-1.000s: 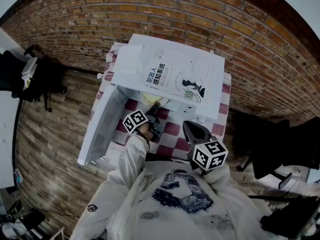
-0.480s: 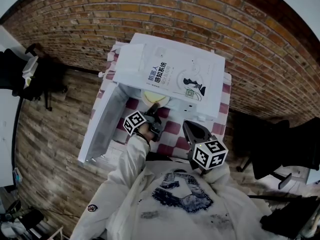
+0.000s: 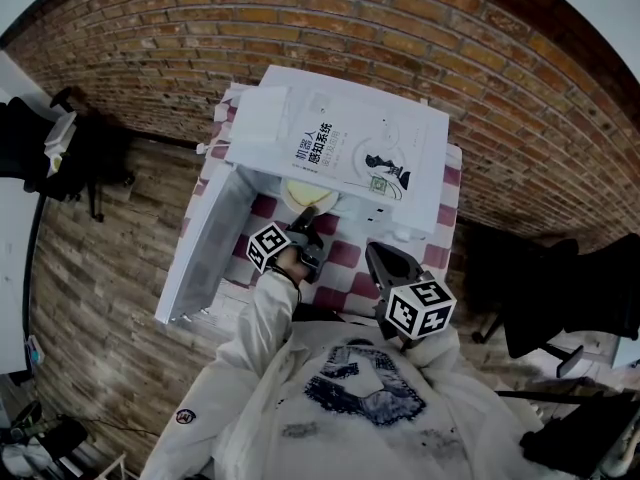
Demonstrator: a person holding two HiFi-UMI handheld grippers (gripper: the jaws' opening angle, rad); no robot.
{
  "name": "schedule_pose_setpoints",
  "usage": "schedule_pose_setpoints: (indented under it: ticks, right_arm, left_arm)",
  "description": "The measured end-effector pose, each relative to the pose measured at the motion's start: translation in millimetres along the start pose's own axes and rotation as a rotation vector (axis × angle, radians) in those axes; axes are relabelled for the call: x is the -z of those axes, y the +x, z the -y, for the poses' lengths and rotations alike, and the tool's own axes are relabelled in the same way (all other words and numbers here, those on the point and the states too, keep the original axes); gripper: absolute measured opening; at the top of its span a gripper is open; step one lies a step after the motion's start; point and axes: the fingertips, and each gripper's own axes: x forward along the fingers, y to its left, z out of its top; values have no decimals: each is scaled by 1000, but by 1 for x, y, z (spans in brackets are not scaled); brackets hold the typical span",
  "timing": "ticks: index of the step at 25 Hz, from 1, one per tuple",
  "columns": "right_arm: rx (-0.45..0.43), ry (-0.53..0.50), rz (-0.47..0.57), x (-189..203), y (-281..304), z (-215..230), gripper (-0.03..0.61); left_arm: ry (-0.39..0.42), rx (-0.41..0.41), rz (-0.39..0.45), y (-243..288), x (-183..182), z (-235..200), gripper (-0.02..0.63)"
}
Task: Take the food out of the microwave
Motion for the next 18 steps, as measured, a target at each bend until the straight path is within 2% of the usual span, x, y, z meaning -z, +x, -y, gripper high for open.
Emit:
schedule_pose_setpoints:
  ticks: [18]
  right_arm:
    - [-34,13,1,6,-4,-9,14]
  left_arm:
    - [-23,36,21,-21,7,4,18]
